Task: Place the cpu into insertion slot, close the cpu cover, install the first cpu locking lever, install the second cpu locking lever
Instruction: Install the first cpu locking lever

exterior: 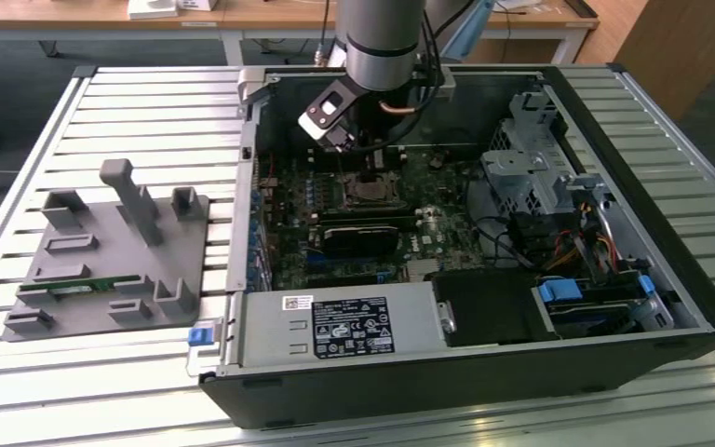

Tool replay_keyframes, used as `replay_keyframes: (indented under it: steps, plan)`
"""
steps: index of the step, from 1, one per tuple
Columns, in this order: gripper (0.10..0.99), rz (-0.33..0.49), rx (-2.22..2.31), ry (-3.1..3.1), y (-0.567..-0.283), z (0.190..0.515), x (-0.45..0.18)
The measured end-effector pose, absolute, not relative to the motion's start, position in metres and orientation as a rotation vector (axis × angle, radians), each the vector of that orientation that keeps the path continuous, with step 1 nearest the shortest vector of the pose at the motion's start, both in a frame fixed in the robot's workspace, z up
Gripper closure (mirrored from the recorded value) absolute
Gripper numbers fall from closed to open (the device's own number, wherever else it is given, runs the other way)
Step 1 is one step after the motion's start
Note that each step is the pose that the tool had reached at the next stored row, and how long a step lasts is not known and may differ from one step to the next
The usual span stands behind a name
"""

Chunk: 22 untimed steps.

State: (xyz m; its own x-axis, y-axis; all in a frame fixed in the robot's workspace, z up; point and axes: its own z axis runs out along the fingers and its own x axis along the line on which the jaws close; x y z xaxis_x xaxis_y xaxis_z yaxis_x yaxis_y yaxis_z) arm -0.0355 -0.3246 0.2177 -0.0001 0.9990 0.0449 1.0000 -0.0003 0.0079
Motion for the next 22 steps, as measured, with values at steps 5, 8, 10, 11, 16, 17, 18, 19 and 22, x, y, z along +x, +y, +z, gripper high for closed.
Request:
replay_keyframes:
  steps: [5, 8, 10, 11, 16, 17, 18, 19, 22]
  plan:
    - [0.98, -0.058, -2.203, -2.203, -0.325, 0.223, -0.035]
    - [0.98, -0.058, -2.203, -2.203, -0.325, 0.229, -0.035]
    - [0.98, -0.058, -2.203, -2.203, -0.325, 0.234, -0.036]
    - [0.98, -0.058, -2.203, -2.202, -0.325, 0.237, -0.036]
    - [0.98, -0.058, -2.203, -2.203, -0.325, 0.249, -0.035]
    - [0.98, -0.058, -2.203, -2.203, -0.325, 0.251, -0.035]
    - [0.98, -0.058, -2.203, -2.203, -0.325, 0.253, -0.035]
    - [0.98, -0.058, -2.203, -2.203, -0.325, 0.255, -0.035]
    - [0.98, -0.058, -2.203, -2.203, -0.325, 0.26, -0.035]
